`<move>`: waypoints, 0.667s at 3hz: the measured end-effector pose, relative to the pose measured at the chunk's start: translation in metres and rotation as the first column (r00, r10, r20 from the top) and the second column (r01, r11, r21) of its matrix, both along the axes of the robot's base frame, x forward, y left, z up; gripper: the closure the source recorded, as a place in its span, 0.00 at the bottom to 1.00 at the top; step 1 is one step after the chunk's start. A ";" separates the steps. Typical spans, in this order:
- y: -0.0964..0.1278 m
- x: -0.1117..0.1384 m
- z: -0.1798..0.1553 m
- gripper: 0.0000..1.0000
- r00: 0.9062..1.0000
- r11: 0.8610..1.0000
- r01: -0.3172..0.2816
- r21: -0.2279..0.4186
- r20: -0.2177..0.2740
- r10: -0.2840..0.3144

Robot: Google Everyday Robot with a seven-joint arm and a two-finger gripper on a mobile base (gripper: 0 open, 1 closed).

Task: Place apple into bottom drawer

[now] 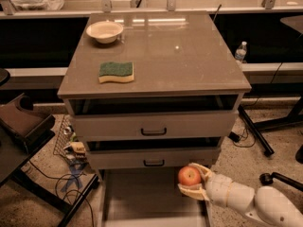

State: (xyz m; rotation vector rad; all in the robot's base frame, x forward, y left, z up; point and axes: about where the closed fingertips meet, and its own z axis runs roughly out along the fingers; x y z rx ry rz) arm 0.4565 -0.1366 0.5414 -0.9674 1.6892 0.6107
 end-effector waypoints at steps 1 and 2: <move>0.022 0.020 -0.053 1.00 0.997 0.997 -0.076 0.017 0.023 0.075; 0.057 0.032 -0.127 1.00 0.984 0.984 -0.174 0.045 0.050 0.172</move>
Offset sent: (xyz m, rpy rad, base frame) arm 0.0406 0.1231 -0.2572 0.1180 -0.0533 0.3353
